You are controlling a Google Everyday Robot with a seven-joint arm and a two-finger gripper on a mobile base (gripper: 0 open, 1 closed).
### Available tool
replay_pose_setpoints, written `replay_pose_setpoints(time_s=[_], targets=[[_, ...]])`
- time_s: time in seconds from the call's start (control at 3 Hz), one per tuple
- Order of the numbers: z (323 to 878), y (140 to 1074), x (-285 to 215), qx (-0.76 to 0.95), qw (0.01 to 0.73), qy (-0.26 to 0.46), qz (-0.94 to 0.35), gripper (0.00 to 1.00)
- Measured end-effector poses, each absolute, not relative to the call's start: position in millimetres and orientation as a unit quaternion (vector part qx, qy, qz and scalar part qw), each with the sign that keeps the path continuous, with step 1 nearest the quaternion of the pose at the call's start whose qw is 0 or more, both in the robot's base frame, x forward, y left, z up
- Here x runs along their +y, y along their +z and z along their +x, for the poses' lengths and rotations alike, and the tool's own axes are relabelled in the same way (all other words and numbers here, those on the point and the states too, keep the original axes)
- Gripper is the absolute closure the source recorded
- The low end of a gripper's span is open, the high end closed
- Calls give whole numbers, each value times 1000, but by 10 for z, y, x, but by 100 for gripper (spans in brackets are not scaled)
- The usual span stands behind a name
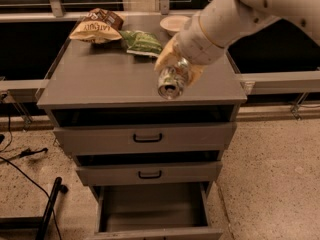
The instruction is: Pick 7up can from bottom drawer and place on counter
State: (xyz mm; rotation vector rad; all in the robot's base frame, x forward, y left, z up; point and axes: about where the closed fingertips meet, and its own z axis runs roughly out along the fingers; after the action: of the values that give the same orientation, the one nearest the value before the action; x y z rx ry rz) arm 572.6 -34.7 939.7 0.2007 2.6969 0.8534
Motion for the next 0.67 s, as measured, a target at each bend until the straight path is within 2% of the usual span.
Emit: replay_pose_setpoints(time_s=[0.67], targets=[[6338, 9499, 92, 929, 197, 313, 26, 100]])
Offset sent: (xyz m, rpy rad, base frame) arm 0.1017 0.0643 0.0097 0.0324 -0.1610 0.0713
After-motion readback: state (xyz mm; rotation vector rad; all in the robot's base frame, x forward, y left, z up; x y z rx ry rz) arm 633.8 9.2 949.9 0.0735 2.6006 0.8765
